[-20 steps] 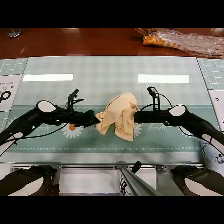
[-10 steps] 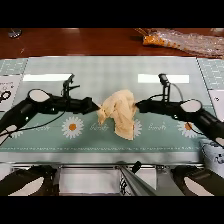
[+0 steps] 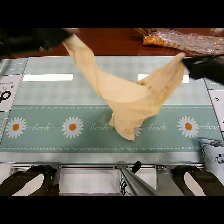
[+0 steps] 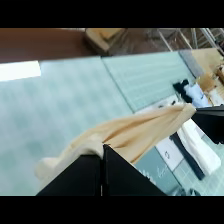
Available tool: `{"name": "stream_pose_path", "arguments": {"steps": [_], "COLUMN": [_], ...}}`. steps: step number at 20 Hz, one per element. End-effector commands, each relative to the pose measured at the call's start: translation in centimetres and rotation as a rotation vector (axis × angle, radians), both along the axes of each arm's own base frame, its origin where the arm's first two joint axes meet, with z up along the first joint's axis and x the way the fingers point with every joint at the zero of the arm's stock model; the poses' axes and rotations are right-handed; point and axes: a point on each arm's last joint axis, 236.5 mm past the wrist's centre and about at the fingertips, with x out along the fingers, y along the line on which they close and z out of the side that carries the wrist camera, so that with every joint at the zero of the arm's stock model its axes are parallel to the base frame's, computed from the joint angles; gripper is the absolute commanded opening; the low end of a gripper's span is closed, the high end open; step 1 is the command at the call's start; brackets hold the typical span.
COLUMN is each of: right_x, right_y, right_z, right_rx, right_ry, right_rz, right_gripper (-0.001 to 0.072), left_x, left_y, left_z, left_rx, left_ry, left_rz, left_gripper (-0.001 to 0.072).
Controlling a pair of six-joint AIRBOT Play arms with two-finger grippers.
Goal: Fold the shirts.
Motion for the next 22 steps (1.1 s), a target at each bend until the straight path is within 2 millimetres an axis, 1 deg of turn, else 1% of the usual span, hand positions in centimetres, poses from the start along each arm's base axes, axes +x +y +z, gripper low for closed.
{"name": "stream_pose_path", "arguments": {"steps": [1,2,3,4,6,8,9,10,11,12,13,14,15,17,18,19,21,22], "right_x": [-1.7,-2.3,-3.1,-3.8,-5.4,-6.7,-7.3,-7.9,-8.4,-8.9,-9.3,-9.5,-9.5,-8.9,-8.2,-7.2,-4.8,-3.5], "right_y": [-1.7,-1.6,-1.5,-1.6,-2.0,-3.6,-4.5,-5.4,-6.3,-7.2,-7.9,-8.7,-9.3,-10.2,-10.4,-10.7,-11.6,-12.1], "right_z": [10.1,12.6,15.1,17.2,20.8,23.7,24.8,25.8,26.6,27.2,27.6,27.6,27.3,25.8,24.7,23.1,18.5,15.6], "right_rx": [-0.039,-0.037,-0.032,-0.035,-0.072,-0.124,-0.156,-0.184,-0.212,-0.238,-0.258,-0.275,-0.287,-0.300,-0.310,-0.324,-0.368,-0.391], "right_ry": [-0.194,-0.247,-0.297,-0.341,-0.426,-0.487,-0.511,-0.533,-0.547,-0.557,-0.560,-0.554,-0.538,-0.471,-0.426,-0.363,-0.190,-0.086], "right_rz": [-0.055,-0.058,-0.061,-0.069,-0.097,-0.170,-0.212,-0.254,-0.293,-0.333,-0.365,-0.398,-0.418,-0.444,-0.443,-0.436,-0.424,-0.411], "right_gripper": [0.0015,0.0015,0.0015,0.0015,0.0015,0.0015,0.0015,0.0015,0.0015,0.0015,0.0015,0.0015,0.0015,0.0015,0.0014,0.0014,0.0013,0.0013], "left_x": [-3.0,-4.3,-5.5,-6.8,-9.3,-11.1,-11.7,-12.0,-12.1,-11.8,-11.5,-11.1,-10.7,-10.2,-10.0,-9.9,-9.5,-9.1], "left_y": [1.8,1.8,1.8,1.9,2.3,3.0,3.5,4.0,4.6,5.4,6.1,6.9,7.6,8.7,9.0,9.4,10.3,10.8], "left_z": [11.4,14.1,16.4,18.7,22.2,24.2,24.5,24.4,23.7,22.5,21.1,19.2,17.0,12.6,10.5,8.2,4.1,1.8], "left_rx": [-0.002,-0.004,-0.008,-0.011,-0.005,0.015,0.026,0.051,0.094,0.145,0.190,0.241,0.289,0.364,0.392,0.422,0.475,0.498], "left_ry": [-0.286,-0.357,-0.420,-0.485,-0.591,-0.664,-0.677,-0.675,-0.654,-0.613,-0.557,-0.480,-0.396,-0.226,-0.145,-0.067,0.064,0.136], "left_rz": [0.043,0.044,0.048,0.053,0.068,0.102,0.121,0.143,0.170,0.201,0.226,0.248,0.260,0.260,0.253,0.238,0.222,0.217], "left_gripper": [0.0018,0.0018,0.0018,0.0018,0.0018,0.0018,0.0018,0.0017,0.0018,0.0018,0.0017,0.0018,0.0018,0.0017,0.0018,0.0018,0.0018,0.0017]}}
